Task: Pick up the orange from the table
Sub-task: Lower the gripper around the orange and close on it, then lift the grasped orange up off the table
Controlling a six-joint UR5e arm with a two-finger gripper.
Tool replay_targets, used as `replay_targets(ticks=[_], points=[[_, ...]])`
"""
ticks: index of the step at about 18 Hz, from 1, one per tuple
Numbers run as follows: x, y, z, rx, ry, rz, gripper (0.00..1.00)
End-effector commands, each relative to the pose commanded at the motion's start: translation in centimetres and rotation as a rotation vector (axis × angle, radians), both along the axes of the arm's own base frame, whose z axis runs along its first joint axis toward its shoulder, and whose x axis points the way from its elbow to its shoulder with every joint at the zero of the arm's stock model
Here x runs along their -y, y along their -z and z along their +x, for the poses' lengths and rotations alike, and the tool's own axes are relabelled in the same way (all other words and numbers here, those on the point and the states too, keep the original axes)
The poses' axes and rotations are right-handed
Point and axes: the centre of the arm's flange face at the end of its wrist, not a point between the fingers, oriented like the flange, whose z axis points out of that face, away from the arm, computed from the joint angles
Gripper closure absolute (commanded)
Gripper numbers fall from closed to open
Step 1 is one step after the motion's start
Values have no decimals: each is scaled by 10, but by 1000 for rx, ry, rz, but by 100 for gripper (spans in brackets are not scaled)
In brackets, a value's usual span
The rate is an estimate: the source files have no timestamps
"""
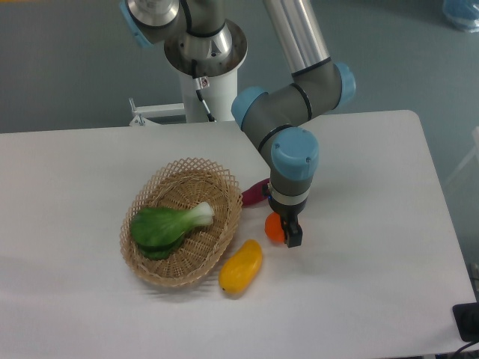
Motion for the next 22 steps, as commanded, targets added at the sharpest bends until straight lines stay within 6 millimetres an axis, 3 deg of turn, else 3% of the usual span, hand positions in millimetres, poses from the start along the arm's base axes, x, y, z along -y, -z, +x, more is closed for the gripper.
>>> replay_targets(ticks=[3,6,14,15,20,22], points=[[0,0,0,-1,0,-1,36],[2,0,0,-10,0,-16,47],[0,-12,-5,-27,-2,-3,52],[0,-19,-8,-31,-8,12,52],[-1,-89,-43,-17,-137,179,52],[-4,-127,-54,21,-154,201,52]])
